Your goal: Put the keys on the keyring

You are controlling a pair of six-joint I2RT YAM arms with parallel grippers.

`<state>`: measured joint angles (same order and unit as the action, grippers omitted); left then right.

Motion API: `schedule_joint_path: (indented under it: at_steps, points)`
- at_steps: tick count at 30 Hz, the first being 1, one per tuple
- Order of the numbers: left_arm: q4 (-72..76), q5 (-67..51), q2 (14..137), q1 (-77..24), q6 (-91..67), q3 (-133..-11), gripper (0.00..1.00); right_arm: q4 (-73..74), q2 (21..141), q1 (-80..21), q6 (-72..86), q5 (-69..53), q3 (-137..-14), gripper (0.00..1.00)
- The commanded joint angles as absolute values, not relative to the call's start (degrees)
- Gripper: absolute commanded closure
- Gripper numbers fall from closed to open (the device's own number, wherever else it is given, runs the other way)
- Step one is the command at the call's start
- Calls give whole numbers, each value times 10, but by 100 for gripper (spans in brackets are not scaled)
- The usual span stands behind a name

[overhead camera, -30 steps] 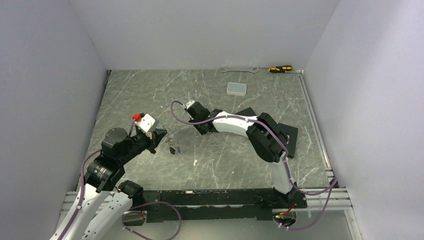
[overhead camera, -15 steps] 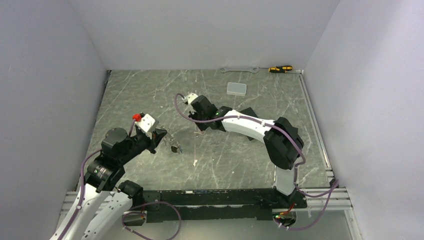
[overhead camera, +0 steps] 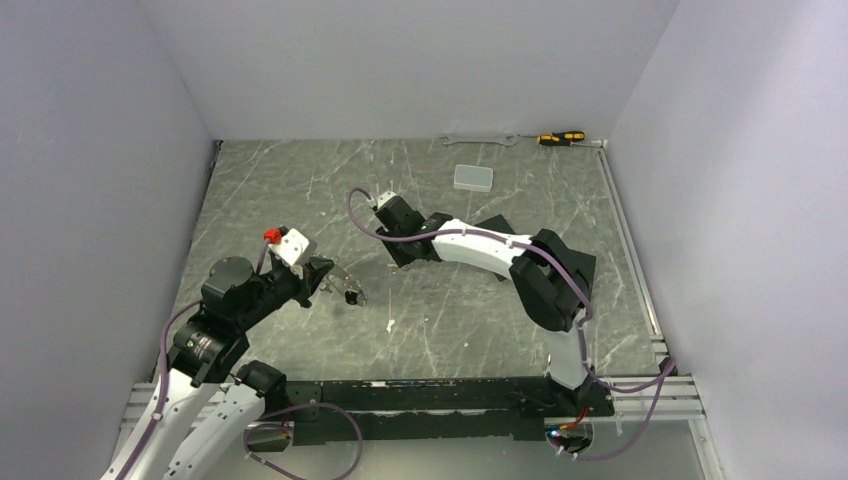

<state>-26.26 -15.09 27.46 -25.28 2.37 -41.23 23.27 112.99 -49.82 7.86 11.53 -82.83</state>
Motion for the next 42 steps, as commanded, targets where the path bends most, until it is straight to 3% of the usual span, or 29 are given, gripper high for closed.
schedule_joint_path:
  at_steps: [1,10,23,34,42]
  points:
    - [-234,-147,265,-253,33,-432,100,282,1160,-520,149,199,-889,59]
    - [-233,-150,258,-253,32,-431,100,332,1216,-524,195,249,-935,58]
    - [-232,-148,255,-253,32,-430,100,340,1240,-525,192,259,-940,64]
    - [-234,-146,253,-253,33,-431,100,317,1210,-519,177,273,-916,79]
    - [-233,-146,253,-253,33,-430,100,319,1207,-515,183,275,-907,82]
